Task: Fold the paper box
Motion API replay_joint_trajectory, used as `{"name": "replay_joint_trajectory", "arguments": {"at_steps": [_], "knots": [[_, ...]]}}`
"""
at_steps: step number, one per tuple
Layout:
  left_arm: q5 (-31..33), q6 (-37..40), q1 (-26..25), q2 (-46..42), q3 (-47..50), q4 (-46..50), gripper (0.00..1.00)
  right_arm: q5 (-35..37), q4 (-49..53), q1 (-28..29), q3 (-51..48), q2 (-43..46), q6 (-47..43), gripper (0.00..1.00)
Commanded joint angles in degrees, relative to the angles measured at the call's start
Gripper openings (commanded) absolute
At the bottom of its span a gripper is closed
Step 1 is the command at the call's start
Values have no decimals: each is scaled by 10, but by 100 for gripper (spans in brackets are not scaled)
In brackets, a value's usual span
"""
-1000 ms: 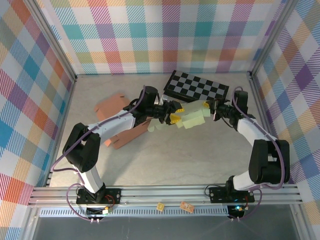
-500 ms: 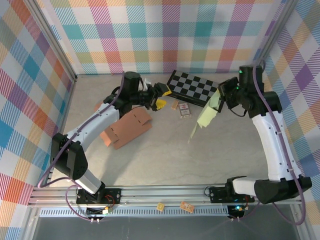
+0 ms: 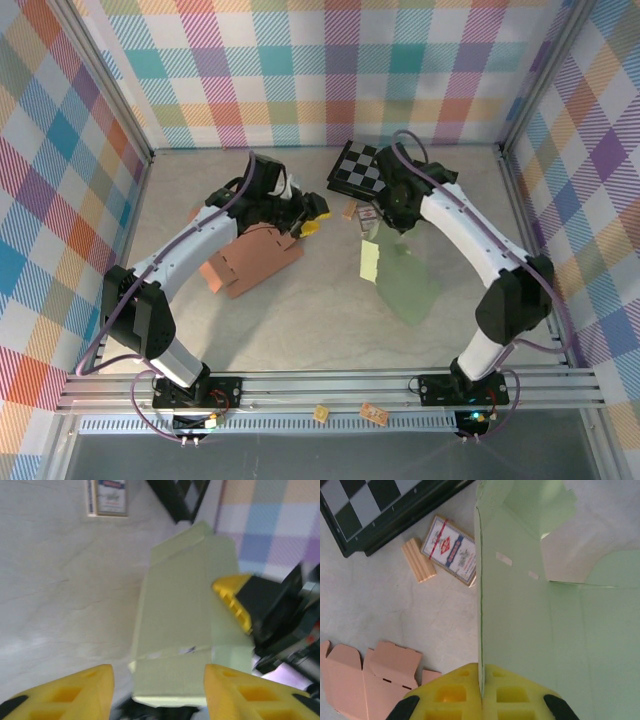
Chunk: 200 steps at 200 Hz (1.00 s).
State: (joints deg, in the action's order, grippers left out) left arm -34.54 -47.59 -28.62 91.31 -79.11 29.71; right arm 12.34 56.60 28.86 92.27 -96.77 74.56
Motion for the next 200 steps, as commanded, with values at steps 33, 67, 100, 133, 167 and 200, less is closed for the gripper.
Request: {"name": "replay_joint_trajectory", "arguments": {"at_steps": [33, 67, 100, 133, 167, 200], "knots": [[168, 213, -105, -53, -6, 98, 69, -20, -48, 15, -2, -25, 39, 0], [232, 209, -161, -80, -2, 32, 79, -16, -37, 19, 3, -28, 44, 0], [267, 240, -207, -51, -55, 78, 82, -16, -33, 19, 3, -24, 54, 0], [325, 260, -232, -10, -86, 109, 83, -25, -24, 20, 14, -25, 64, 0], [369, 282, -244, 22, -110, 123, 81, -35, -18, 20, 18, -24, 70, 0], [422, 310, -259, 49, -134, 135, 80, -42, -6, 19, 23, -27, 72, 0]]}}
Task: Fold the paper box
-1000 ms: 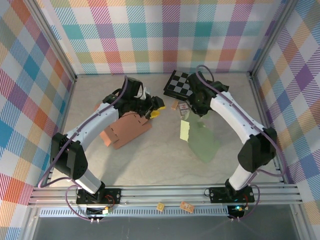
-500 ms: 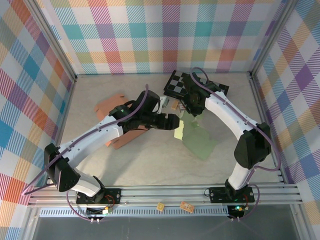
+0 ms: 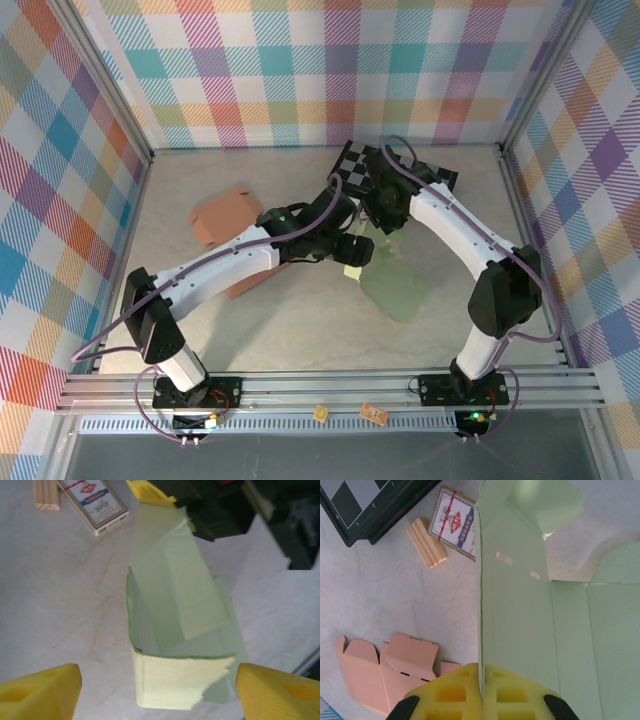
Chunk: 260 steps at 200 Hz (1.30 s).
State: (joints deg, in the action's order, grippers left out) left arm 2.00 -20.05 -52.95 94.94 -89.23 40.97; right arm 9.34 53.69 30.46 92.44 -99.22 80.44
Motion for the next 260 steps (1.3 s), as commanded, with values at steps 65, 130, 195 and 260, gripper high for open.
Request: {"name": "replay_joint_trajectory", "arguments": {"at_steps": [65, 130, 195, 260], "knots": [[104, 54, -56, 44, -54, 55, 74, -6, 35, 3, 36, -7, 12, 0], [170, 64, -64, 17, -25, 71, 46, -4, 41, 4, 44, -11, 13, 0], [167, 61, -63, 12, -6, 62, 7, -19, 37, 4, 45, -9, 12, 0], [95, 90, -27, -45, 119, -59, 0, -207, -65, -43, -23, 44, -20, 73]]}}
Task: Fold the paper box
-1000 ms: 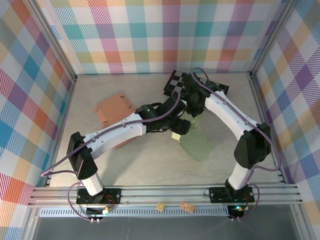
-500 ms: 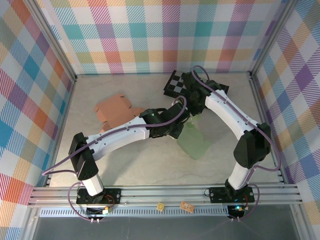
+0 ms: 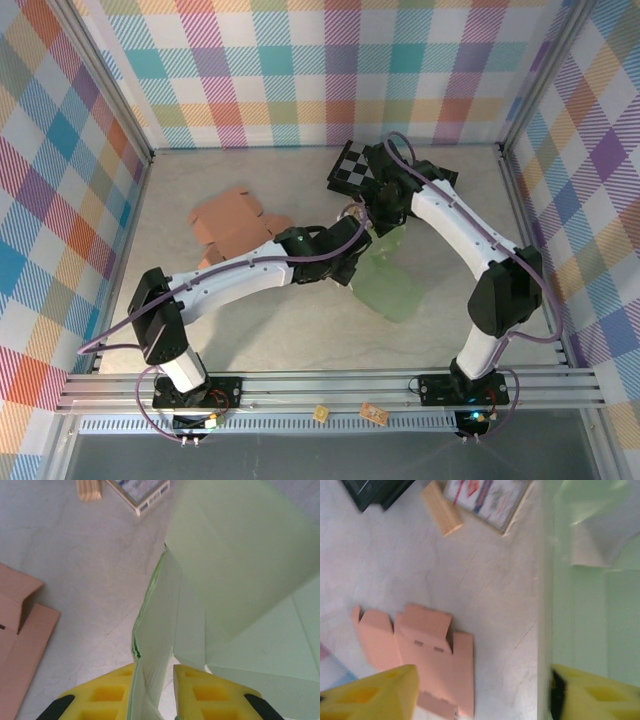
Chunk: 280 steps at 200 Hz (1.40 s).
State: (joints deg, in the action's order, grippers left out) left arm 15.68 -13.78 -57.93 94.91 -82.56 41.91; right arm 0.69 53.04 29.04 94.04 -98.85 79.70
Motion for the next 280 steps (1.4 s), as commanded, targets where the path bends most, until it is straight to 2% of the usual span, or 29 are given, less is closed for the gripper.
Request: {"name": "replay_joint_trajectory", "arguments": {"at_steps": [1, 18, 41, 84, 105, 130, 165, 195, 236, 280], "knots": [[-42, 28, 23, -46, 55, -71, 0, -125, -61, -30, -41, 41, -12, 73], [-45, 50, 34, -67, 99, -119, 0, -195, -102, -46, -79, 60, -2, 75], [-58, 70, 53, -78, 137, -161, 0, -242, -165, -58, -134, 85, 22, 75], [-73, 64, 80, -70, 154, -189, 0, -267, -217, -77, -192, 102, 61, 69], [-70, 55, 82, -64, 148, -188, 0, -251, -220, -77, -228, 129, 85, 64], [-69, 39, 81, -67, 156, -196, 0, -190, -215, -79, -264, 175, 98, 58], [-74, 25, 82, -70, 161, -199, 0, -193, -275, -87, -288, 172, 124, 49], [-72, 22, 82, -71, 160, -196, 0, -185, -276, -89, -273, 165, 119, 41], [-75, 22, 82, -74, 159, -196, 0, -195, -305, -96, -284, 150, 124, 43], [-72, 24, 82, -75, 160, -196, 0, -220, -286, -99, -257, 115, 117, 46]]}}
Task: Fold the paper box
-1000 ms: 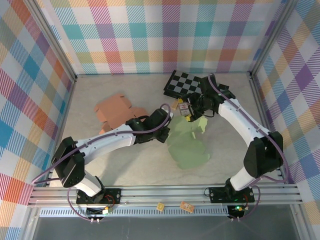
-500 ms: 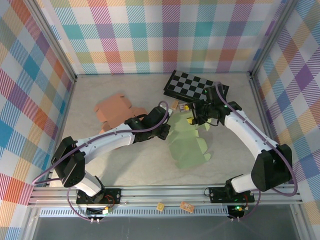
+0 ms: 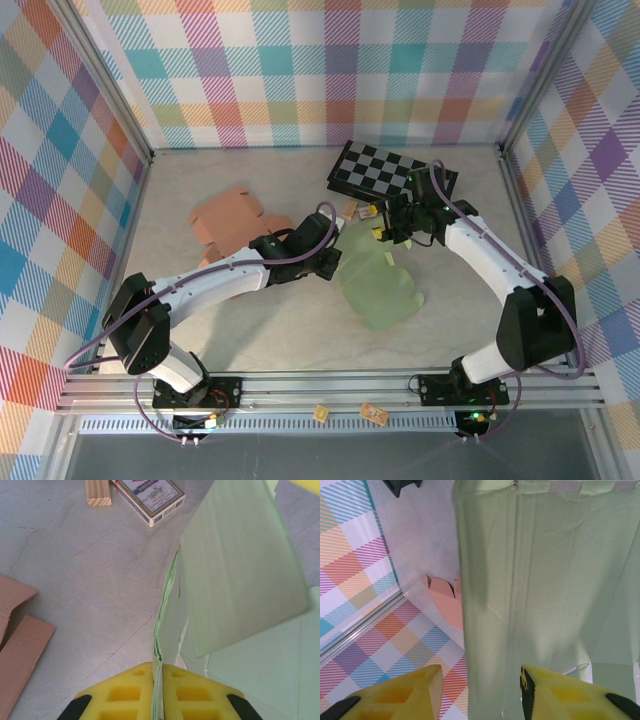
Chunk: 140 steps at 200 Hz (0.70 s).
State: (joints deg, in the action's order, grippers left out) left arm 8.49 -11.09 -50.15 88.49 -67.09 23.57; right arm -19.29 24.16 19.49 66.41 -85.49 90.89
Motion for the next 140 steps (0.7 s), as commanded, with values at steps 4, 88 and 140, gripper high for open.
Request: {"name": "replay_joint_trajectory", "arguments": {"at_steps": [4, 88, 140], "knots": [[-1, -3, 4, -10, 5, -11, 0, -20, 3, -4, 20, -19, 4, 45], [0, -4, 4, -7, 1, -10, 0, -14, 3, -5, 15, -24, 0, 17], [-15, -50, 11, -29, -62, 45, 47, 15, -15, -5, -4, -1, 21, 0]]}}
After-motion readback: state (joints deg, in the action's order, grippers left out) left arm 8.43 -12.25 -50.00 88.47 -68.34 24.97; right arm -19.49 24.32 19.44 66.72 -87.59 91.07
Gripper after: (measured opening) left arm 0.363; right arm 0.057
